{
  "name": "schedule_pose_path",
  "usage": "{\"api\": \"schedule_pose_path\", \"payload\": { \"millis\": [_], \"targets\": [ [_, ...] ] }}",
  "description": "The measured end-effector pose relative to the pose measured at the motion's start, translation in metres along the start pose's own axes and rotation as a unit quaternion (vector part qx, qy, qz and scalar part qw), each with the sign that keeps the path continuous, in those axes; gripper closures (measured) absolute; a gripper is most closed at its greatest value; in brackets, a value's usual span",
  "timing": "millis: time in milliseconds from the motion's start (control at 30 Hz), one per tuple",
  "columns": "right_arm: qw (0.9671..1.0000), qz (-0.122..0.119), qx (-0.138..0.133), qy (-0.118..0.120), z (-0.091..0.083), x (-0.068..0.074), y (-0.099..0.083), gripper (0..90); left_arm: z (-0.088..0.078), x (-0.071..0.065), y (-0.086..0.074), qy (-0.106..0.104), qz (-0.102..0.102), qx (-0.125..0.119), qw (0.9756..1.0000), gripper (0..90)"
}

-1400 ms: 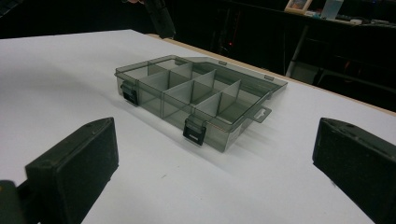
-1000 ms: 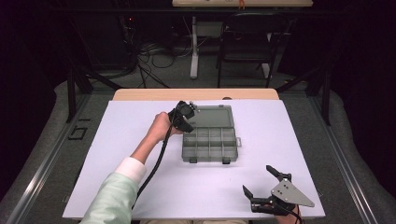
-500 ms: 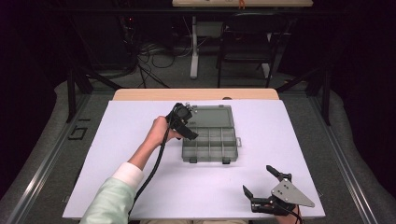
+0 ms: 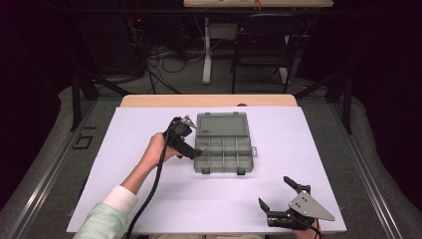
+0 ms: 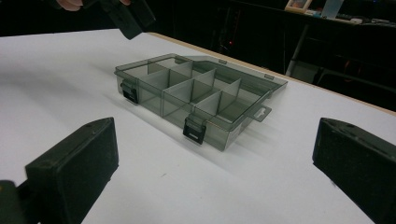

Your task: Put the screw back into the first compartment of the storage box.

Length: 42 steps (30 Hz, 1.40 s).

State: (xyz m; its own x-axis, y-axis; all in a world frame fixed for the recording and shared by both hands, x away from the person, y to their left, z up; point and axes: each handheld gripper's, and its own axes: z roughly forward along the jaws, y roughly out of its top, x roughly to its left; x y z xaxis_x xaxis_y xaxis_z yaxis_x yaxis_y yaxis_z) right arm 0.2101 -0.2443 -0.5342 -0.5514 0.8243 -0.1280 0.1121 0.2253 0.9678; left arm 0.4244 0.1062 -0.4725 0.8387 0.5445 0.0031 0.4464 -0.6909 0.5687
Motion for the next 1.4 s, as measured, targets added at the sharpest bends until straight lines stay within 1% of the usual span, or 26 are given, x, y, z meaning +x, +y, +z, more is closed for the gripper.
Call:
{"api": "schedule_pose_path", "payload": {
  "millis": [67, 100, 133, 167, 333, 400, 467, 533, 600, 633, 667, 700, 767, 800, 833, 933, 967, 1000, 1067, 1167, 1300, 1333, 1400],
  "targets": [
    [1.0000, 0.000, -0.001, 0.000, 0.000, 0.000, 0.000, 0.0, -0.004, -0.003, -0.006, 0.000, -0.003, -0.013, 0.9999, 1.8],
    [1.0000, 0.000, -0.002, -0.001, 0.000, 0.000, 0.000, 0.0, -0.009, -0.006, -0.013, 0.007, -0.006, -0.027, 0.9996, 0.6],
    [1.0000, 0.001, -0.001, -0.001, 0.000, 0.000, 0.000, 0.0, -0.011, -0.008, -0.016, 0.006, -0.006, -0.033, 0.9994, 0.1],
    [1.0000, 0.001, -0.001, -0.001, 0.000, 0.000, 0.000, 0.0, -0.011, -0.008, -0.016, 0.006, -0.006, -0.033, 0.9994, 0.1],
    [1.0000, 0.000, 0.001, -0.001, 0.000, 0.000, 0.000, 0.0, -0.024, -0.014, -0.033, 0.010, -0.016, -0.067, 0.9976, 0.0],
    [1.0000, -0.001, 0.003, -0.001, 0.000, 0.000, 0.000, 0.0, -0.027, -0.018, -0.041, 0.009, -0.015, -0.076, 0.9970, 0.0],
    [1.0000, 0.000, 0.001, -0.001, 0.000, 0.000, 0.000, 0.0, -0.030, -0.021, -0.049, 0.010, -0.015, -0.078, 0.9968, 0.0],
    [1.0000, 0.000, 0.005, 0.000, 0.000, 0.001, 0.000, 0.0, -0.033, -0.024, -0.058, 0.007, -0.018, -0.083, 0.9963, 0.0],
    [1.0000, 0.000, 0.005, 0.000, 0.000, 0.001, 0.000, 0.0, -0.036, -0.027, -0.067, 0.011, -0.020, -0.089, 0.9958, 0.0],
    [1.0000, -0.001, 0.002, -0.001, 0.000, 0.001, 0.000, 0.0, -0.037, -0.028, -0.071, 0.009, -0.021, -0.091, 0.9956, 0.0],
    [1.0000, -0.002, 0.005, 0.000, 0.000, 0.000, 0.000, 0.0, -0.039, -0.032, -0.080, 0.012, -0.021, -0.098, 0.9949, 0.0],
    [1.0000, -0.002, 0.005, 0.000, 0.000, 0.000, 0.000, 0.0, -0.039, -0.032, -0.080, 0.012, -0.021, -0.098, 0.9949, 0.0],
    [1.0000, -0.001, 0.004, -0.001, 0.000, 0.001, 0.000, 0.0, -0.042, -0.036, -0.088, 0.012, -0.023, -0.107, 0.9939, 0.0],
    [1.0000, -0.002, 0.005, -0.002, 0.000, 0.001, 0.000, 0.0, -0.044, -0.040, -0.097, 0.015, -0.026, -0.118, 0.9925, 0.0],
    [1.0000, -0.001, 0.005, -0.002, 0.001, 0.001, 0.000, 0.0, -0.044, -0.040, -0.097, 0.015, -0.026, -0.118, 0.9925, 0.0],
    [1.0000, -0.001, 0.005, -0.002, 0.001, 0.001, 0.000, 0.0, -0.047, -0.045, -0.110, 0.016, -0.030, -0.131, 0.9908, 0.0],
    [1.0000, -0.002, 0.003, -0.002, 0.001, 0.001, 0.000, 0.0, -0.047, -0.047, -0.114, 0.015, -0.030, -0.133, 0.9905, 0.0],
    [1.0000, -0.002, 0.003, -0.002, 0.001, 0.001, 0.000, 0.0, -0.048, -0.049, -0.119, 0.018, -0.029, -0.135, 0.9903, 0.0],
    [1.0000, -0.002, 0.004, -0.002, 0.001, 0.001, 0.000, 0.0, -0.048, -0.053, -0.127, 0.016, -0.031, -0.137, 0.9900, 0.0],
    [1.0000, -0.001, 0.004, -0.002, 0.001, 0.001, 0.000, 0.0, -0.047, -0.058, -0.139, 0.019, -0.035, -0.143, 0.9890, 0.0],
    [1.0000, -0.002, 0.004, -0.003, 0.001, 0.001, 0.000, 0.0, -0.046, -0.063, -0.156, 0.026, -0.037, -0.157, 0.9866, 0.0],
    [1.0000, -0.002, 0.004, -0.003, 0.001, 0.001, 0.000, 0.0, -0.046, -0.064, -0.160, 0.029, -0.039, -0.164, 0.9852, 0.0],
    [1.0000, -0.002, 0.006, -0.002, 0.001, 0.001, 0.000, 0.0, -0.047, -0.066, -0.167, 0.034, -0.041, -0.175, 0.9831, 0.0]
  ]
}}
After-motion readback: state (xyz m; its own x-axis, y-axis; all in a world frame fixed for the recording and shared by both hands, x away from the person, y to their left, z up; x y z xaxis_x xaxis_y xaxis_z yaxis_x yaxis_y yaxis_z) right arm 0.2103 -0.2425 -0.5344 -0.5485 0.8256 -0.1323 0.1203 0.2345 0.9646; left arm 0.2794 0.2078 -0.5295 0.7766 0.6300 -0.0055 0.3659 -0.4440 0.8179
